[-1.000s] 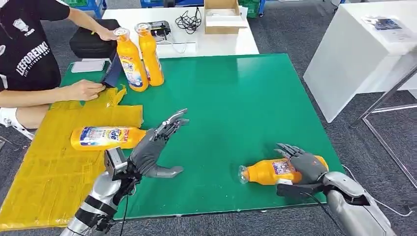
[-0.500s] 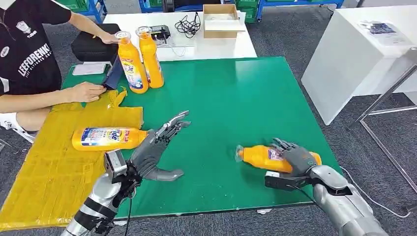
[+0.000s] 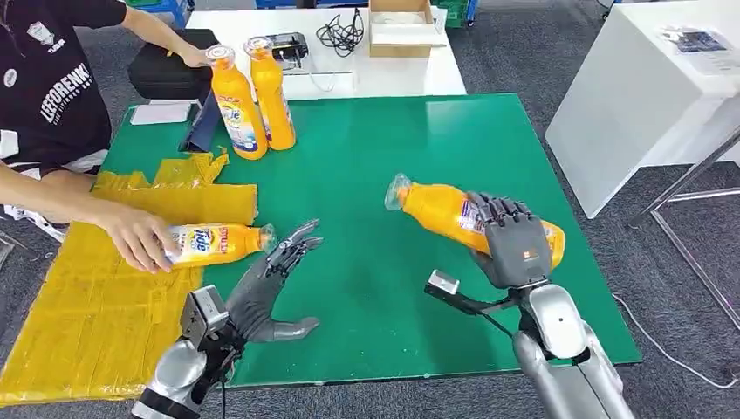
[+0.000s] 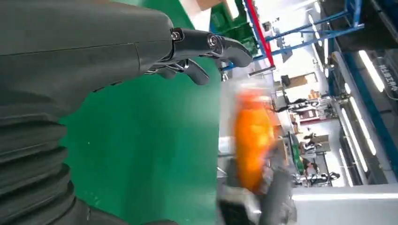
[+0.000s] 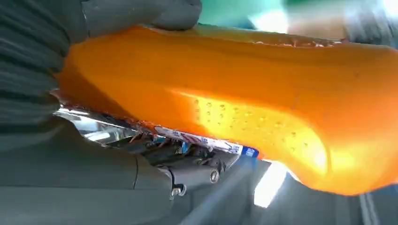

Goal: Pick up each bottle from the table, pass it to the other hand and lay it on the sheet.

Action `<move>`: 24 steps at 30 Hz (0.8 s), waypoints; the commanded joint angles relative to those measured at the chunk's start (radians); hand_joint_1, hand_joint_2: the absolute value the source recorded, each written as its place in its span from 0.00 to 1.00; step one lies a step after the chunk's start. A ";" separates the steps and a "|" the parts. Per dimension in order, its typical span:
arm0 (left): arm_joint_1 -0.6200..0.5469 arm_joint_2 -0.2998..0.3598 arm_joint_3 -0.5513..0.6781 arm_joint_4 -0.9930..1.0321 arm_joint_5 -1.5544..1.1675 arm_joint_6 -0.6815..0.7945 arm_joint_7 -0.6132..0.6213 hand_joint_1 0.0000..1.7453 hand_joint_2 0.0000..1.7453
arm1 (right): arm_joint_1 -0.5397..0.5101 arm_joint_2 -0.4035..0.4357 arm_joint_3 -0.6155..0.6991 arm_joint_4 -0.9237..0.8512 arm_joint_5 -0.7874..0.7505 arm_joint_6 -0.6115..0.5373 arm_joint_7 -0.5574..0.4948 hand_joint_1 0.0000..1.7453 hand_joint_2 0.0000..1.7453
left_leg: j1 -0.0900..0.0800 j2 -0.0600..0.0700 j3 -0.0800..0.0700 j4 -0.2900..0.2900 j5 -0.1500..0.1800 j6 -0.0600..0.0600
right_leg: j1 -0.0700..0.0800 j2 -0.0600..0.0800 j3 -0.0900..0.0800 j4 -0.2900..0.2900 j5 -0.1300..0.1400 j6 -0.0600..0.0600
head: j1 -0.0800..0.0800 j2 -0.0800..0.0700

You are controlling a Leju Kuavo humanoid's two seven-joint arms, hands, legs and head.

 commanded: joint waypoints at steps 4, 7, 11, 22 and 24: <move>-0.132 -0.031 -0.107 0.179 0.026 0.058 0.032 0.00 1.00 | 0.221 0.317 -0.178 -0.437 -0.626 -0.166 -0.583 1.00 1.00 | 0.000 -0.009 0.000 0.000 -0.001 -0.002 | 0.000 -0.002 0.000 0.001 -0.003 -0.002 | -0.001 0.000; -0.136 -0.031 -0.111 0.180 0.028 0.061 0.035 0.00 1.00 | 0.220 0.321 -0.178 -0.431 -0.630 -0.166 -0.589 1.00 1.00 | 0.001 -0.007 0.000 -0.001 -0.001 -0.001 | 0.000 -0.002 0.000 -0.001 -0.002 -0.001 | 0.000 0.000; -0.146 -0.021 -0.140 0.149 0.067 0.087 0.042 0.00 1.00 | 0.174 0.274 -0.053 -0.265 -0.985 0.029 -0.495 1.00 1.00 | 0.001 -0.003 0.001 -0.001 -0.001 -0.001 | 0.000 0.003 0.001 -0.001 -0.001 -0.001 | -0.001 0.000; -0.157 -0.029 -0.204 0.033 0.037 0.224 0.011 0.00 1.00 | 0.061 0.326 0.137 0.180 -1.068 0.220 -0.481 1.00 1.00 | 0.002 -0.003 0.006 -0.002 -0.002 -0.002 | 0.001 0.006 0.004 -0.002 -0.001 -0.002 | 0.000 0.000; -0.160 -0.022 -0.218 0.023 0.045 0.228 -0.001 0.00 1.00 | 0.050 0.326 0.150 0.212 -1.065 0.235 -0.467 1.00 1.00 | 0.002 -0.004 0.005 -0.002 -0.002 -0.002 | 0.001 0.005 0.005 -0.002 -0.002 -0.002 | -0.001 0.000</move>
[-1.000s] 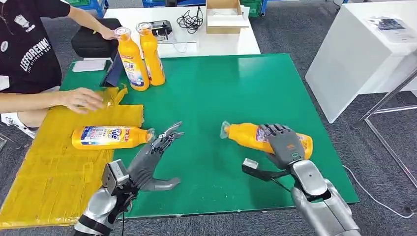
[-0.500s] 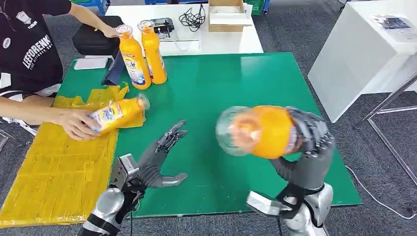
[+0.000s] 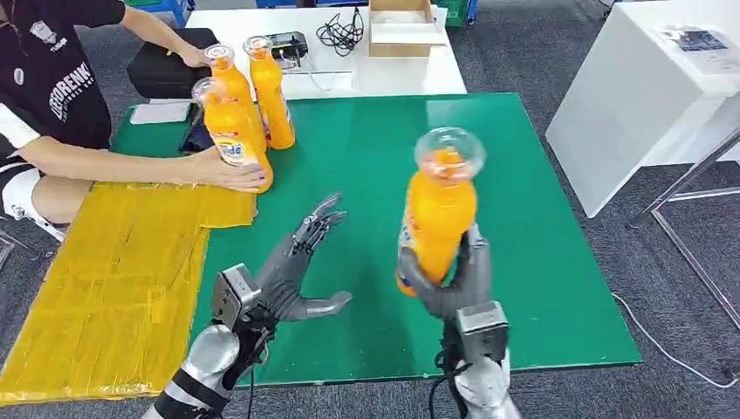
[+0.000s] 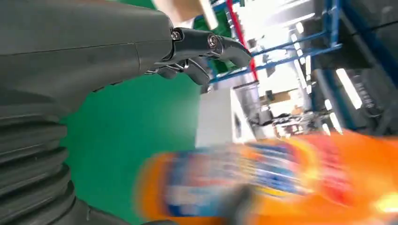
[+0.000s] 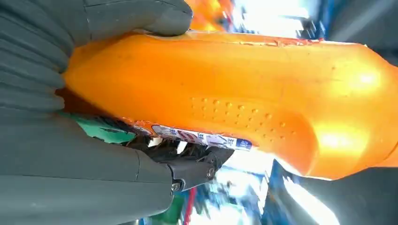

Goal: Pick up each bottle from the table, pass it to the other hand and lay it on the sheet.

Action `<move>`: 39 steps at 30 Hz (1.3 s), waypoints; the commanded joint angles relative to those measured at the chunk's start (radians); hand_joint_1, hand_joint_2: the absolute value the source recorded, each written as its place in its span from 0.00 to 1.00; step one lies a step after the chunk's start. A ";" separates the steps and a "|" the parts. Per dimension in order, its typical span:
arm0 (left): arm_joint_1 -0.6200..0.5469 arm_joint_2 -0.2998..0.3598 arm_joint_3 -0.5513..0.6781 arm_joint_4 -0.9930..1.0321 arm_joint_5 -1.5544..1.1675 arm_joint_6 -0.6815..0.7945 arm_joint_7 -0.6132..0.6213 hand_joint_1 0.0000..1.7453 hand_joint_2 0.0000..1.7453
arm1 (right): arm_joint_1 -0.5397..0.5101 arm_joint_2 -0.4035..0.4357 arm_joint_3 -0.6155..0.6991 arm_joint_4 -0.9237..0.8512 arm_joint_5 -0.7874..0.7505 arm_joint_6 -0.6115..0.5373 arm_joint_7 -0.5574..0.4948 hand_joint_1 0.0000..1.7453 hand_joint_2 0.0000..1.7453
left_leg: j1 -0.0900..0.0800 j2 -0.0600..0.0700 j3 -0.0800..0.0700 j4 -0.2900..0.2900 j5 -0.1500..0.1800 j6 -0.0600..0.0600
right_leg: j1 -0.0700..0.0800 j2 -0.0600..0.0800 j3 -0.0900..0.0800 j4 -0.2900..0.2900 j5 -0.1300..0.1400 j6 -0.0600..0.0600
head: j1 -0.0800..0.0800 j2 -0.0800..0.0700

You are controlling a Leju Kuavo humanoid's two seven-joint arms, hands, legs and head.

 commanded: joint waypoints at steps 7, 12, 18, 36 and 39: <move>-0.043 0.020 -0.077 -0.025 0.011 0.023 -0.017 0.00 1.00 | -0.116 0.007 0.111 0.326 0.013 0.030 0.020 1.00 1.00 | 0.001 -0.002 0.006 -0.001 -0.002 0.000 | 0.000 0.004 0.005 -0.002 -0.001 -0.001 | 0.000 0.000; -0.061 0.015 -0.085 0.015 0.013 0.029 -0.018 0.00 1.00 | -0.116 -0.014 0.204 0.333 0.185 -0.074 -0.025 1.00 1.00 | 0.000 -0.004 0.003 -0.001 -0.001 -0.001 | -0.001 0.002 0.004 -0.001 -0.001 -0.001 | 0.000 0.000; -0.089 -0.004 -0.067 0.084 0.040 0.044 0.002 0.00 1.00 | -0.115 -0.022 0.263 0.311 0.293 -0.160 -0.028 1.00 1.00 | 0.000 -0.004 0.003 -0.001 -0.001 -0.001 | -0.001 0.001 0.004 -0.001 -0.001 -0.001 | 0.000 0.000; -0.118 -0.035 -0.025 0.184 0.121 0.046 0.029 1.00 1.00 | -0.128 -0.038 0.350 0.283 0.378 -0.259 -0.043 1.00 1.00 | 0.000 -0.004 0.004 -0.001 -0.001 -0.001 | -0.001 0.002 0.004 -0.001 -0.002 -0.001 | 0.000 0.000; -0.115 -0.038 -0.013 0.178 0.149 0.042 0.019 1.00 1.00 | -0.135 -0.037 0.362 0.295 0.363 -0.258 -0.028 1.00 1.00 | 0.000 -0.003 0.004 -0.002 -0.001 -0.001 | -0.001 0.003 0.004 -0.002 -0.001 -0.001 | 0.000 0.000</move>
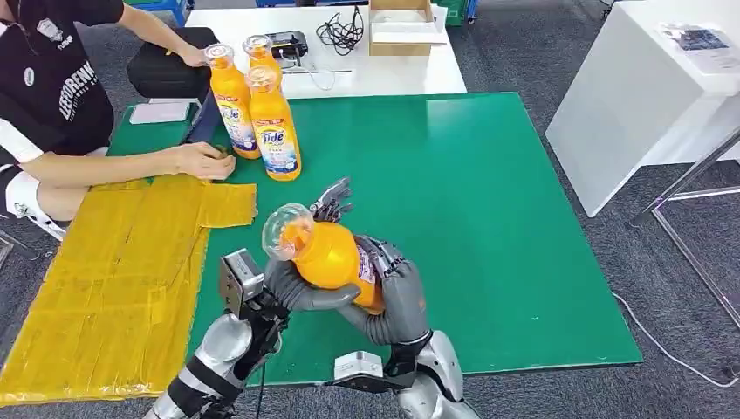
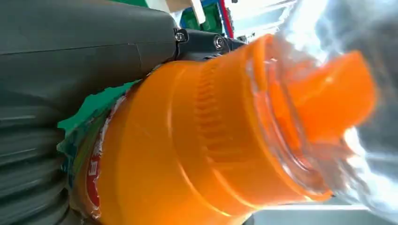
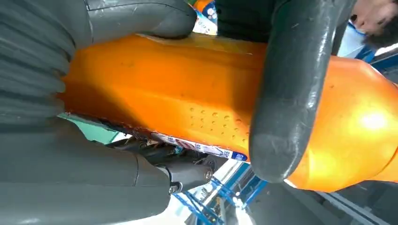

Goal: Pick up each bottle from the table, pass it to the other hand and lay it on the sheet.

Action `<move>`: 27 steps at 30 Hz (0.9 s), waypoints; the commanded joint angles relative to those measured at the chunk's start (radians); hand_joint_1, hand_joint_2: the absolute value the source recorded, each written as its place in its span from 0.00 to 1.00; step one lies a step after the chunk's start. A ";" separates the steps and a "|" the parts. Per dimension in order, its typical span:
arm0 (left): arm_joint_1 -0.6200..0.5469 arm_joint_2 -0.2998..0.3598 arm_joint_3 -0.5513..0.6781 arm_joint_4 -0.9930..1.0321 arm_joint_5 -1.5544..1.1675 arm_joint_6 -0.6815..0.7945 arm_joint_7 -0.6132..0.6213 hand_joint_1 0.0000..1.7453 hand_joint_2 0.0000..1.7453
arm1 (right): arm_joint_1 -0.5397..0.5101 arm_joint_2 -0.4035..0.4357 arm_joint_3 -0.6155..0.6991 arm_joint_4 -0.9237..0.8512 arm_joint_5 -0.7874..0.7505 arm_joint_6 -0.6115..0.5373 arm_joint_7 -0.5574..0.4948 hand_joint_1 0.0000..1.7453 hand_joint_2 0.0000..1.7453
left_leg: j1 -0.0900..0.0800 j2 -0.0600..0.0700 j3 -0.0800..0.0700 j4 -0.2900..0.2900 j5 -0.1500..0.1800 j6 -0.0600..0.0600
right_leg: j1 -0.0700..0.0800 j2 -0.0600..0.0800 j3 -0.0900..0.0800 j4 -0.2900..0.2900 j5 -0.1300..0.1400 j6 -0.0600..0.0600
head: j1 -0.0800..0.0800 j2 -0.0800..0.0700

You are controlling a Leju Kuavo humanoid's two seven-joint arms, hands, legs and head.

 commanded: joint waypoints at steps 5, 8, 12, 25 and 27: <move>-0.044 -0.016 0.048 0.088 0.060 0.016 -0.010 1.00 1.00 | -0.057 -0.036 0.127 0.061 -0.023 0.003 0.007 1.00 1.00 | 0.000 -0.002 0.003 -0.001 0.000 0.000 | 0.000 0.002 0.003 -0.001 -0.001 -0.001 | 0.000 0.000; -0.049 -0.014 0.049 0.087 0.057 0.020 -0.011 1.00 1.00 | -0.058 -0.034 0.126 0.072 -0.029 0.000 0.009 1.00 1.00 | 0.001 -0.003 0.003 -0.001 -0.001 0.000 | 0.000 0.001 0.004 -0.001 -0.001 -0.001 | 0.000 0.000; -0.055 -0.015 0.057 0.088 0.059 0.028 -0.013 1.00 1.00 | -0.056 -0.033 0.121 0.070 -0.032 -0.011 0.004 1.00 1.00 | 0.002 -0.004 0.005 -0.001 -0.001 -0.001 | 0.001 0.002 0.006 -0.002 -0.001 -0.001 | 0.000 0.000; -0.207 0.095 0.159 0.155 -0.600 0.479 0.096 1.00 1.00 | 0.066 -0.114 0.032 -0.346 0.080 -0.091 0.033 0.00 1.00 | 0.001 -0.006 0.002 0.000 -0.001 -0.001 | 0.001 0.000 0.003 0.000 -0.002 -0.002 | 0.000 0.000; -0.284 0.143 0.188 0.247 -0.868 0.503 0.213 1.00 1.00 | 0.096 -0.144 -0.012 -0.468 0.136 -0.110 0.053 0.00 1.00 | 0.000 -0.003 0.001 0.000 0.000 -0.001 | 0.000 0.002 0.001 0.001 0.000 -0.001 | 0.002 0.000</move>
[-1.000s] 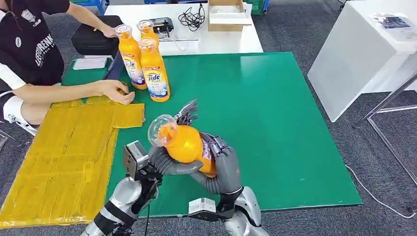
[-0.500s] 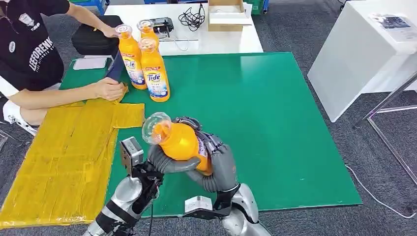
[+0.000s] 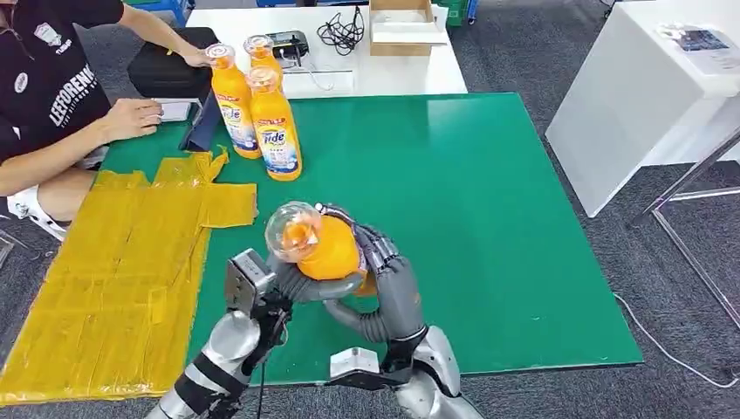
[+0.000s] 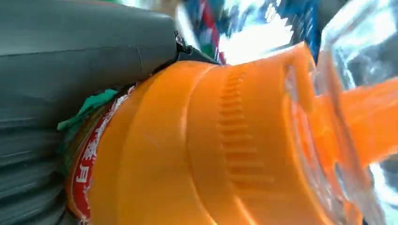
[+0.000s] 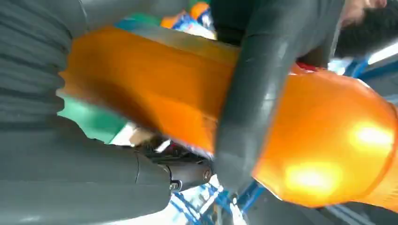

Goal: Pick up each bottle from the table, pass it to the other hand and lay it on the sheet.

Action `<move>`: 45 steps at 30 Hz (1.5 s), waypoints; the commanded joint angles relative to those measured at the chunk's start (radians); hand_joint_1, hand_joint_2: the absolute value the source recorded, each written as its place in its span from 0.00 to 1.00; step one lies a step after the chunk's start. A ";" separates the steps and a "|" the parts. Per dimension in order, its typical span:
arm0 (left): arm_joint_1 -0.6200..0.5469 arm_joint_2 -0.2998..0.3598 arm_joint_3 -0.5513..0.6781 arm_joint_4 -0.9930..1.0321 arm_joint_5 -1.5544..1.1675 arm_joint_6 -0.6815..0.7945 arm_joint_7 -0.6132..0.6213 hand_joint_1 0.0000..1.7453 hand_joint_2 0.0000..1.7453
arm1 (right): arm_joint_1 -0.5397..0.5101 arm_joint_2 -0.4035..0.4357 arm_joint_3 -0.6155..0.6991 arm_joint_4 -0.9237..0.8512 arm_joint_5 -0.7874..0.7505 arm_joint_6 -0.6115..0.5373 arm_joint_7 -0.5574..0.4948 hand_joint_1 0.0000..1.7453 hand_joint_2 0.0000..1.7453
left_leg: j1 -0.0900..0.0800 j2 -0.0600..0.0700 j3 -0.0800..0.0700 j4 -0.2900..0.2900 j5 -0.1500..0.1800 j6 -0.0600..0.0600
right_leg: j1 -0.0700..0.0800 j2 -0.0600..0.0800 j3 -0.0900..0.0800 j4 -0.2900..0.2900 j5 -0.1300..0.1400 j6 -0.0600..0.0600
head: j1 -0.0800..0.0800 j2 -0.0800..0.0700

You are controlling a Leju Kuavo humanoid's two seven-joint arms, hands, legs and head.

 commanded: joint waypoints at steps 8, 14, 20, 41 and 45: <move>-0.334 0.224 0.162 0.383 -1.110 0.179 0.430 1.00 1.00 | 0.171 -0.142 -0.177 -0.591 0.168 -0.042 0.052 0.00 1.00 | 0.002 -0.003 0.004 0.000 0.001 -0.002 | 0.001 0.002 0.004 0.001 -0.002 -0.001 | -0.004 0.000; -0.348 0.304 0.181 0.564 -1.275 0.044 0.514 1.00 1.00 | 0.232 -0.157 -0.311 -0.647 0.074 0.105 0.111 0.00 1.00 | 0.001 0.000 0.003 -0.001 0.001 -0.002 | 0.000 0.003 0.002 0.000 0.000 -0.001 | -0.004 0.000; -0.361 0.295 0.223 0.825 -1.277 0.030 0.536 1.00 1.00 | 0.267 -0.125 -0.417 -0.648 0.024 0.139 0.096 0.00 1.00 | 0.001 0.002 0.003 -0.001 0.001 -0.002 | 0.000 0.004 0.001 0.000 0.000 -0.001 | -0.005 0.000; -0.301 0.225 0.314 0.949 -1.210 0.110 0.444 0.00 1.00 | 0.204 -0.114 -0.415 -0.478 0.094 0.148 0.169 0.00 1.00 | 0.001 0.000 0.006 -0.002 0.002 -0.002 | 0.000 0.003 0.005 -0.001 0.000 -0.001 | -0.005 0.000; -0.301 0.224 0.314 0.946 -1.210 0.107 0.444 0.00 1.00 | 0.206 -0.117 -0.417 -0.478 0.093 0.148 0.169 0.00 1.00 | 0.001 -0.002 0.007 -0.003 0.002 -0.002 | 0.000 0.004 0.007 -0.002 0.000 -0.002 | -0.004 0.000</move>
